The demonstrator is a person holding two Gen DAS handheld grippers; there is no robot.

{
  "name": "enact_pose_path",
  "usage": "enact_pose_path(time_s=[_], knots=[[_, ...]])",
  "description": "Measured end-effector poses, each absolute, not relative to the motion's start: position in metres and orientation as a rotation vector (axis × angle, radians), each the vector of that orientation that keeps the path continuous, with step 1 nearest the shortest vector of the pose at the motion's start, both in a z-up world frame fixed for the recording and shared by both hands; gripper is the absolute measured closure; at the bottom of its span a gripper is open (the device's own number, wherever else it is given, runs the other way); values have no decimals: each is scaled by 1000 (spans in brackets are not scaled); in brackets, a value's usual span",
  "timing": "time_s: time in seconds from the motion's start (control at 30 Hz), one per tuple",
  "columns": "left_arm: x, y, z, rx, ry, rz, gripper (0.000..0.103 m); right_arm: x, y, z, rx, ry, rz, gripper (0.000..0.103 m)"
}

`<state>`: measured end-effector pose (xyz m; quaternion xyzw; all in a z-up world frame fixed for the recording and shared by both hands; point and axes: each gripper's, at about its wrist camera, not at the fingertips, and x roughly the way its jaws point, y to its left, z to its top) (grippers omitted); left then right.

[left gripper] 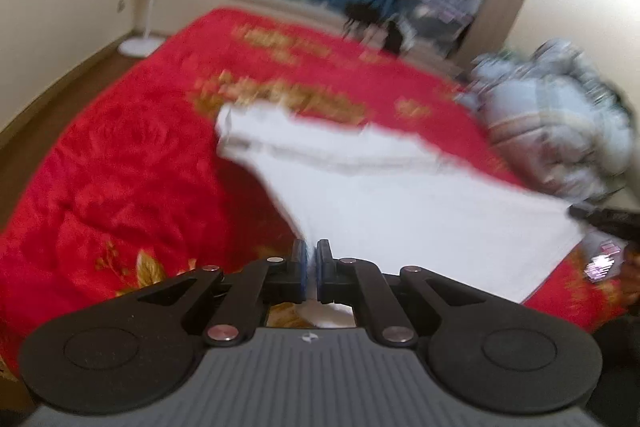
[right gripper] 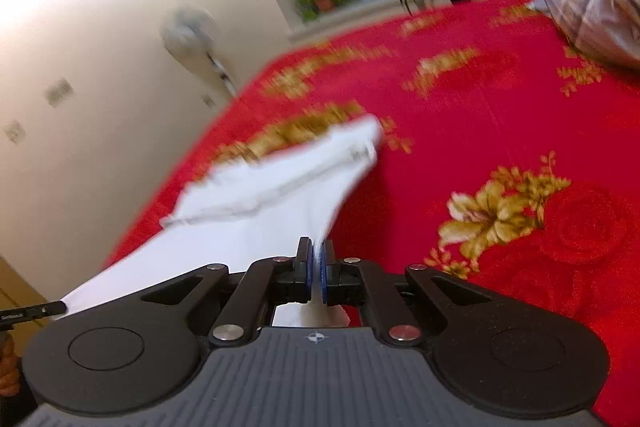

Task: Fold small clothes
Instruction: 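Grasp the shirt hem with both grippers and fold it up toward the collar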

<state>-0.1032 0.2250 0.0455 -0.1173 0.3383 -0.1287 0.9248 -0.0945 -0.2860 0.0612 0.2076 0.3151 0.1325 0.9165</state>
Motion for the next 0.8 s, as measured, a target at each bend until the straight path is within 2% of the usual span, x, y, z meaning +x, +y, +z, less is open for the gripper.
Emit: enact_pose_path(time_s=[0.13,0.27,0.4,0.57,0.63,0.7,0.77,0.8], knots=[[-144,253,91,-326,643,-294,99,-144,-305,95,482,571,310,100],[-116,260,86,-366,672,-294,98,-138,-310,88,555,595,331,100],[-15,263,48,-380,742,-287,98,-56,-302,48,570,696,307,100],[138,283,-14,-461,810,-188,97,86,-299,-18,577,806,207,98],[166,298,-34,-518,805,-153,96,120,-301,-37,581,811,148,96],[171,309,-47,-528,797,-130,91,132,-306,-48,545,771,79,95],[172,312,-57,-488,845,-150,67,134,-313,-61,582,791,87,92],[173,312,-62,-468,872,-156,66,136,-312,-67,577,828,118,91]])
